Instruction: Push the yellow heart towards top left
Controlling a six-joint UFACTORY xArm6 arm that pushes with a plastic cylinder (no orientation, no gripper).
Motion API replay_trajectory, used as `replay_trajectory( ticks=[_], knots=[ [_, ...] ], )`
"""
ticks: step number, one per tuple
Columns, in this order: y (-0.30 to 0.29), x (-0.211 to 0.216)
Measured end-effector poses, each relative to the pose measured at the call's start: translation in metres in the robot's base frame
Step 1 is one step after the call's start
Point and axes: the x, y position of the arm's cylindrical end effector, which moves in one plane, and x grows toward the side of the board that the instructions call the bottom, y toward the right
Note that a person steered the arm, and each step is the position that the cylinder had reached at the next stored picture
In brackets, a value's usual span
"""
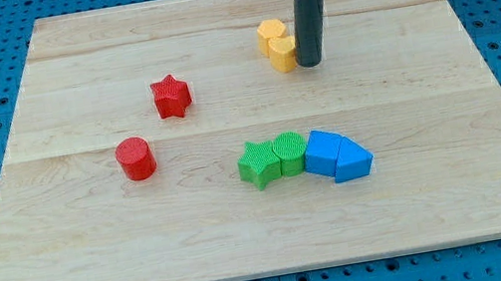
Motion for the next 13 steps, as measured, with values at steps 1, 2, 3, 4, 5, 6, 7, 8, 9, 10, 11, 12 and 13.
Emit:
replay_trajectory(
  ticks=[1, 2, 3, 4, 5, 6, 7, 8, 9, 10, 11, 12, 13],
  knots=[
    [0.020, 0.000],
    [0.045, 0.000],
    [0.062, -0.002],
    [0.058, -0.005],
    [0.019, -0.006],
    [-0.048, -0.007],
    [-0.094, -0.017],
    [-0.075, -0.010],
    [-0.052, -0.009],
    [-0.060, -0.019],
    [-0.086, -0.044],
    [-0.144, -0.058],
    [-0.215, -0.061]
  ],
)
